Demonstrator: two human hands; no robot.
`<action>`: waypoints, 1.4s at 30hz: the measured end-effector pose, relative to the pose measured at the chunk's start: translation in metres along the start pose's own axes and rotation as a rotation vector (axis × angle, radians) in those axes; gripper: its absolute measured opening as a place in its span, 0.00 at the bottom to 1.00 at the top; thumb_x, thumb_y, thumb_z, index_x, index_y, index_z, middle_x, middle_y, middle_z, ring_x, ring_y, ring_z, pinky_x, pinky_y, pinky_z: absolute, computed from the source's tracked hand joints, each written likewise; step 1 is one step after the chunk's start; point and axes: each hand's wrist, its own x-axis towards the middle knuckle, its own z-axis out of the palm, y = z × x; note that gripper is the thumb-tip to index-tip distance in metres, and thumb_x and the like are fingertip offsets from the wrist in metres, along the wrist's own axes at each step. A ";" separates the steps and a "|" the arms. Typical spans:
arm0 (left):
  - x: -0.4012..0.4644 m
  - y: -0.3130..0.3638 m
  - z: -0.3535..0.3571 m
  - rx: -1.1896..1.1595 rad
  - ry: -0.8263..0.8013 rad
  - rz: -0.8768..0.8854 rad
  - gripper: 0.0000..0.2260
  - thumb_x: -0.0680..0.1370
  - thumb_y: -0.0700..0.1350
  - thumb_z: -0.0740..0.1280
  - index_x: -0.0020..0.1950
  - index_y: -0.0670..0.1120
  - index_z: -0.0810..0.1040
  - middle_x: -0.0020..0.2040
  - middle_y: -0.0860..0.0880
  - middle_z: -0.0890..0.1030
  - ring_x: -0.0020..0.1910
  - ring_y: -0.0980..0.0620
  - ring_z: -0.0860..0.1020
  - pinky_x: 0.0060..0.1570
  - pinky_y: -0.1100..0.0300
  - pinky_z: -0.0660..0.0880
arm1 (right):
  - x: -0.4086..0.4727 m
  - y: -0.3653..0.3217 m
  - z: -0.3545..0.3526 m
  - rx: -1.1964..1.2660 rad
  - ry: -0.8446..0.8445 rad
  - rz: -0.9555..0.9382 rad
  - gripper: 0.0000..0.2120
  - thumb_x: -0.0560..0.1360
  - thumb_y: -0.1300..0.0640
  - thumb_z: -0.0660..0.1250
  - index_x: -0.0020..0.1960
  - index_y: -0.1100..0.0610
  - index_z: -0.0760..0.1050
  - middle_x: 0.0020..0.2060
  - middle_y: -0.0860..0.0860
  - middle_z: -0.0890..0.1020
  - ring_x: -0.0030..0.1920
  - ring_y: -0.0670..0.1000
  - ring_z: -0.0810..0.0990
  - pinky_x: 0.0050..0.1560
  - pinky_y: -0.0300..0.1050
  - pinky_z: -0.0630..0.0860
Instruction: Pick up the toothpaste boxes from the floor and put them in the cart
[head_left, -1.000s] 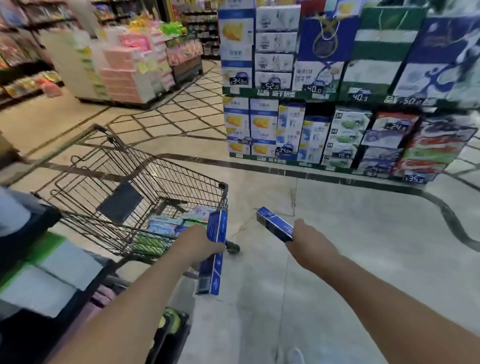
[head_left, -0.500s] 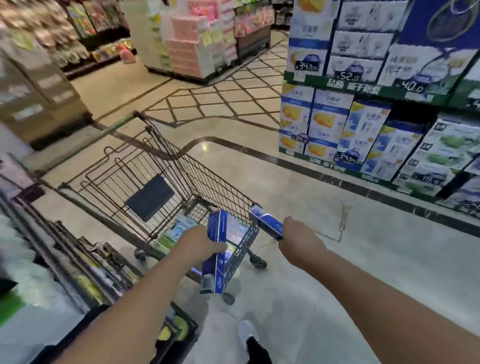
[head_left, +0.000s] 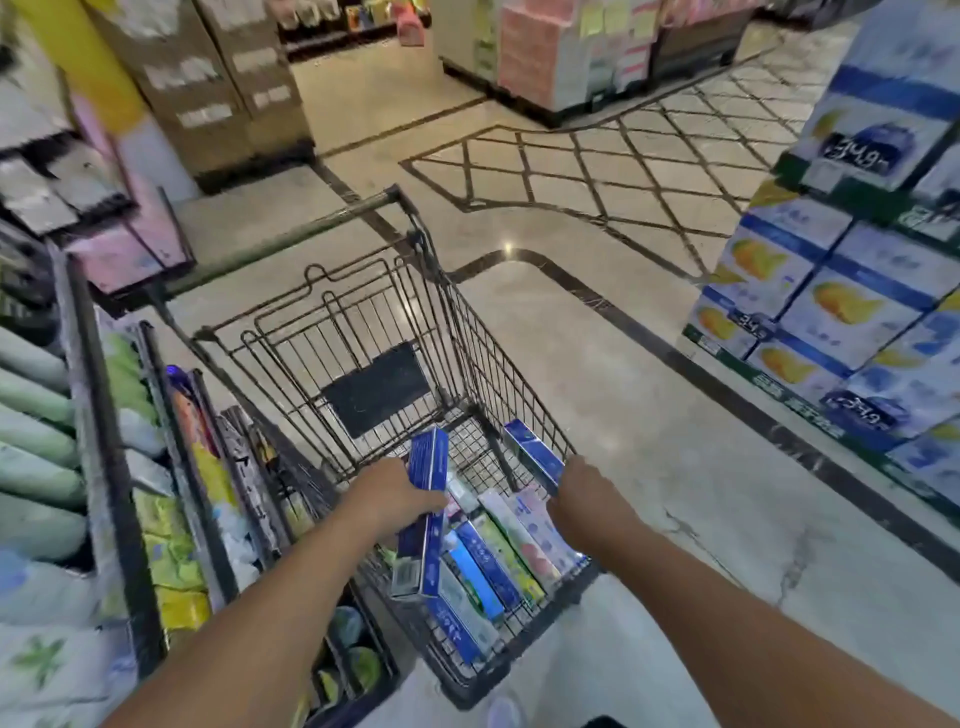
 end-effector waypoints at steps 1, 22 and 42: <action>0.012 -0.003 0.001 -0.039 0.002 -0.031 0.17 0.70 0.57 0.74 0.45 0.44 0.82 0.41 0.44 0.83 0.38 0.47 0.83 0.39 0.52 0.81 | 0.016 -0.004 0.004 0.003 -0.027 -0.007 0.11 0.78 0.59 0.60 0.59 0.62 0.67 0.55 0.60 0.77 0.53 0.60 0.77 0.46 0.46 0.70; 0.369 -0.052 0.166 -0.427 0.193 -0.333 0.22 0.66 0.65 0.72 0.43 0.46 0.79 0.38 0.45 0.82 0.38 0.44 0.81 0.39 0.50 0.80 | 0.343 0.004 0.211 0.037 -0.195 0.017 0.14 0.76 0.65 0.60 0.60 0.65 0.70 0.56 0.61 0.77 0.57 0.61 0.77 0.51 0.49 0.73; 0.419 -0.071 0.222 -0.043 0.205 -0.258 0.12 0.73 0.31 0.63 0.33 0.44 0.69 0.36 0.44 0.76 0.37 0.44 0.78 0.29 0.57 0.70 | 0.394 0.036 0.313 0.036 -0.288 -0.162 0.14 0.75 0.56 0.68 0.60 0.56 0.75 0.51 0.57 0.78 0.51 0.58 0.77 0.49 0.46 0.72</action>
